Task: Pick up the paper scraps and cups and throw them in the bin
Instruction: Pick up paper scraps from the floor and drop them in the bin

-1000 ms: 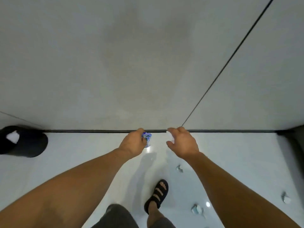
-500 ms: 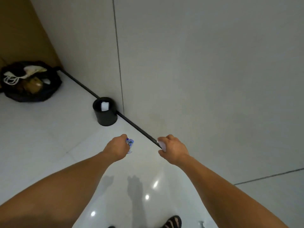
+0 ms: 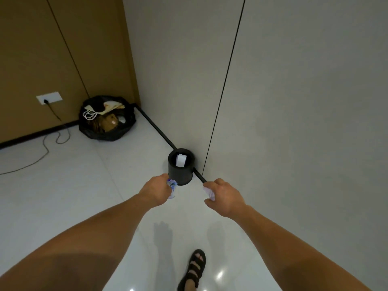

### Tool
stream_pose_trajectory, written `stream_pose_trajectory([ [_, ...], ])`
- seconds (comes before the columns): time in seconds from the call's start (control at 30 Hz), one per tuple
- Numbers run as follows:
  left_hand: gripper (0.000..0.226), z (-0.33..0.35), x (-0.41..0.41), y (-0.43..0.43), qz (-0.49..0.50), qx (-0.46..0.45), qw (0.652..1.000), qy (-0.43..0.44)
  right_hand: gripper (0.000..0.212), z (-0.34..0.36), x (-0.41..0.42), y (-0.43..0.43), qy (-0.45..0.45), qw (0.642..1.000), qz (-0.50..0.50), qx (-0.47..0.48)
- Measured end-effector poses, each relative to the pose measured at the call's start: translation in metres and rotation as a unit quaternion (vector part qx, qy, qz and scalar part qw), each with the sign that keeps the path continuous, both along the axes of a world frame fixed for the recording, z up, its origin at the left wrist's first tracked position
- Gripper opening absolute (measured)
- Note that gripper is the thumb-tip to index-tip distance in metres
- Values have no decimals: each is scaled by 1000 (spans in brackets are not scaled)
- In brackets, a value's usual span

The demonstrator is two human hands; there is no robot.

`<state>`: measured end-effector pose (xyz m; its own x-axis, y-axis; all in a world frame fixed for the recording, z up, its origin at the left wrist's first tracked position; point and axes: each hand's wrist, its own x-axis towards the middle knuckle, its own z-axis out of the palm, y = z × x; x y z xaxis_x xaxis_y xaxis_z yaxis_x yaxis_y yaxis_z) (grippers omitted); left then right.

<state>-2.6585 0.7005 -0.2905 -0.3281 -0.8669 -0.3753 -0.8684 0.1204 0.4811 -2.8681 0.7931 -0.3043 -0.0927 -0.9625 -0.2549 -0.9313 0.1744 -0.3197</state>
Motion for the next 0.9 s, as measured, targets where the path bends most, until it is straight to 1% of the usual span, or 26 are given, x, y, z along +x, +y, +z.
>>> stream_pose_trajectory([
  [0.13, 1, 6, -10, -68, 30, -7, 1000, 2, 52, -4, -16, -88, -10, 1000, 13, -8],
  [0.23, 7, 12, -15, -115, 47, -6, 999, -12, 53, -1, -26, -149, -10, 1000, 26, -11],
  [0.33, 16, 12, -24, -166, 71, 1, 997, 11, 54, 1, -37, -205, -3, 999, 36, -16],
  [0.43, 17, 6, -31, -208, 66, 11, 998, -6, 54, -3, -46, -247, 8, 999, 40, 1],
  [0.53, 15, -12, -37, -258, 68, 32, 997, 19, 54, -18, -52, -291, 10, 999, 35, 19],
  [0.63, 8, -36, -43, -315, 43, 27, 998, 26, 50, -41, -53, -338, 3, 999, 24, 38],
  [0.83, 22, -97, -62, -447, -33, 64, 997, 13, 53, -98, -49, -438, -27, 995, -61, 78],
  [0.9, 23, -114, -68, -487, -53, 77, 996, 8, 49, -116, -46, -468, -38, 992, -79, 93],
])
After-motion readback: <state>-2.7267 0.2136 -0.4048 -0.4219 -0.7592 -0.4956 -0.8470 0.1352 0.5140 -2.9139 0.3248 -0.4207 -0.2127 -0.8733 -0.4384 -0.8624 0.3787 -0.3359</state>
